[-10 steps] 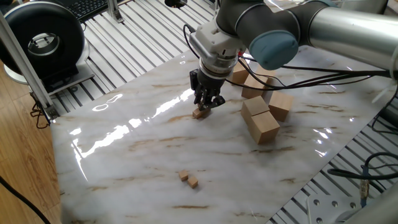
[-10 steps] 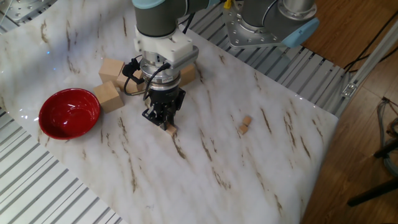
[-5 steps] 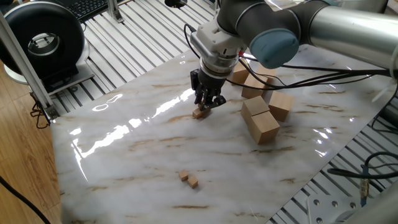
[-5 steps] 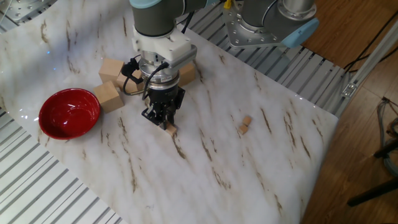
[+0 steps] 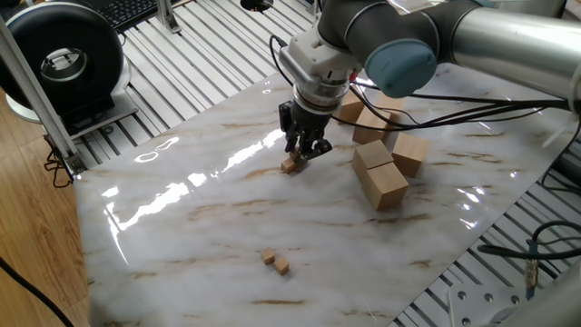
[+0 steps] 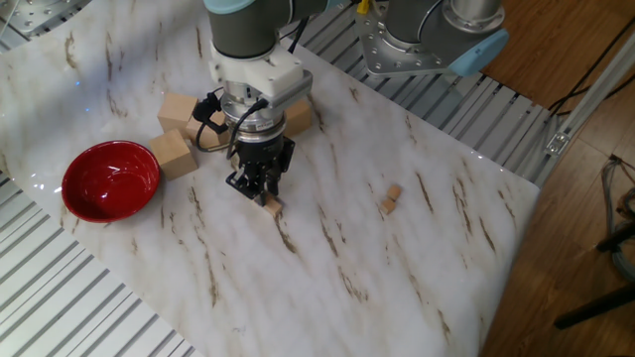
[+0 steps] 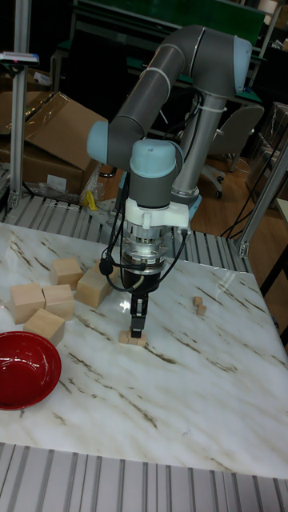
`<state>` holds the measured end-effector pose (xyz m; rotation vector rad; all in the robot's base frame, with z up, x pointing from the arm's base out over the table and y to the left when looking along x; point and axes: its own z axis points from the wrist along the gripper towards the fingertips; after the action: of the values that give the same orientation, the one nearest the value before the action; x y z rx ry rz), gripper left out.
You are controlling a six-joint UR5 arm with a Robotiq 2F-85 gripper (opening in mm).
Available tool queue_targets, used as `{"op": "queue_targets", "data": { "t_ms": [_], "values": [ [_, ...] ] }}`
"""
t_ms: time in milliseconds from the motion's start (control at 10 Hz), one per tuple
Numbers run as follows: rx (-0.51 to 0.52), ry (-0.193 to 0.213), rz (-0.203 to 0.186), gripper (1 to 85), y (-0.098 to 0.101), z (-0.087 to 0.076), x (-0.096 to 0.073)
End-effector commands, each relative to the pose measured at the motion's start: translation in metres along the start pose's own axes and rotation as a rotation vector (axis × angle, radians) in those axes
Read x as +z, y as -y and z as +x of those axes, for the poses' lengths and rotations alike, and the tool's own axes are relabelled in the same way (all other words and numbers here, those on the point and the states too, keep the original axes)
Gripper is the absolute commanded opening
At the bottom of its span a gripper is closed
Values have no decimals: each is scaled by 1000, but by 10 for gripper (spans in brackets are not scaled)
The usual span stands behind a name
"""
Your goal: Stack the blocks into a pyramid shape
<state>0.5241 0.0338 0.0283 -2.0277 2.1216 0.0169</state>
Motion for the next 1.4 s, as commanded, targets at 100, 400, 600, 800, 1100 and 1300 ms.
{"op": "queue_targets", "data": {
  "t_ms": [100,400,600,800,1100,1300],
  "values": [
    [-5,9,-4,333,1,2,-2],
    [-4,13,-6,333,1,2,-3],
    [-8,10,-1,333,3,3,-3],
    [-1,15,-3,307,2,2,-2],
    [10,13,-1,253,3,2,-2],
    [13,13,2,247,4,3,-3]
  ]
}}
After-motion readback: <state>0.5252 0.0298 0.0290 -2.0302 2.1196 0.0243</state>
